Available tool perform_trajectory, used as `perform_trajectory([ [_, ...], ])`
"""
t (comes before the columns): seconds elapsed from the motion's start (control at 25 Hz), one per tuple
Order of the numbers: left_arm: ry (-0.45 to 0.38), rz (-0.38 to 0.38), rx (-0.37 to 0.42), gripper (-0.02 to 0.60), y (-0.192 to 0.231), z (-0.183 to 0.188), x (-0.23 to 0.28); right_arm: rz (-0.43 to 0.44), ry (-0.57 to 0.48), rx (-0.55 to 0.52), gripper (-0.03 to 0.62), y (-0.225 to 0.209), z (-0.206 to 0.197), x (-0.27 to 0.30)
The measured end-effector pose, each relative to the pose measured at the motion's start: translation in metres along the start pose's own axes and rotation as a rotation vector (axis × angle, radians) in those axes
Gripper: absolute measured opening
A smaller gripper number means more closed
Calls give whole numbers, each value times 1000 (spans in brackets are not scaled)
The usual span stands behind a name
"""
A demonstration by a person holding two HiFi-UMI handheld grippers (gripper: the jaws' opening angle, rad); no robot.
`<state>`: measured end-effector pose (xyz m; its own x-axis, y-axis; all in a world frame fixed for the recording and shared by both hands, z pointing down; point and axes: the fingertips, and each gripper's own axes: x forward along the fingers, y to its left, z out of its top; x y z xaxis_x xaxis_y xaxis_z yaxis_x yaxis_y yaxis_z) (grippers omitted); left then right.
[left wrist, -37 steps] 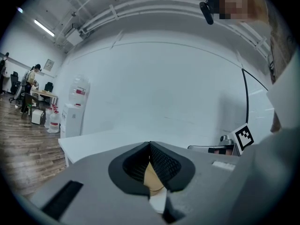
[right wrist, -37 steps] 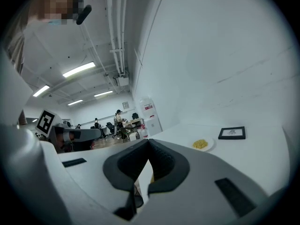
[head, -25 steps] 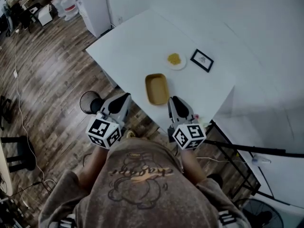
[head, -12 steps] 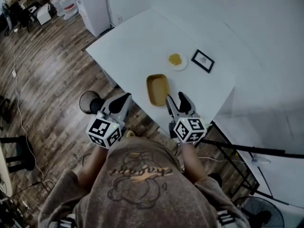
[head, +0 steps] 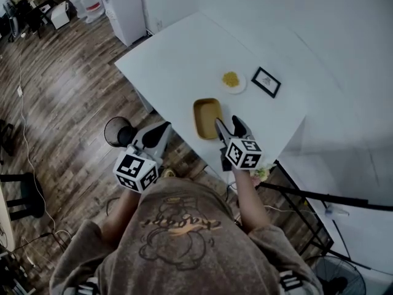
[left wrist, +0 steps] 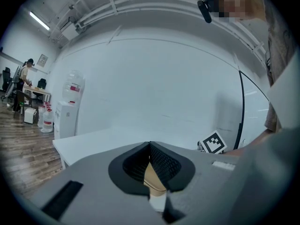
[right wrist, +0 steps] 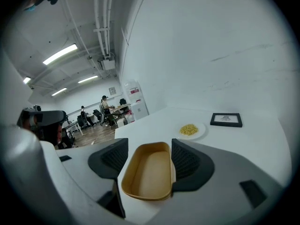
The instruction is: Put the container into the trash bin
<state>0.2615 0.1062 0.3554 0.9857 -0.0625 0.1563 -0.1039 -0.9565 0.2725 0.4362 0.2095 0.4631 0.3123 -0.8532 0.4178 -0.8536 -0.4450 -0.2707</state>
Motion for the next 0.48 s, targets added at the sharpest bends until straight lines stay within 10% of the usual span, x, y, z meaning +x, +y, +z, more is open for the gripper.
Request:
perform_trajectory([
  [0.48,17,26,-10,3,8,-3,-2,-41,146,12,258,-35,-46,39],
])
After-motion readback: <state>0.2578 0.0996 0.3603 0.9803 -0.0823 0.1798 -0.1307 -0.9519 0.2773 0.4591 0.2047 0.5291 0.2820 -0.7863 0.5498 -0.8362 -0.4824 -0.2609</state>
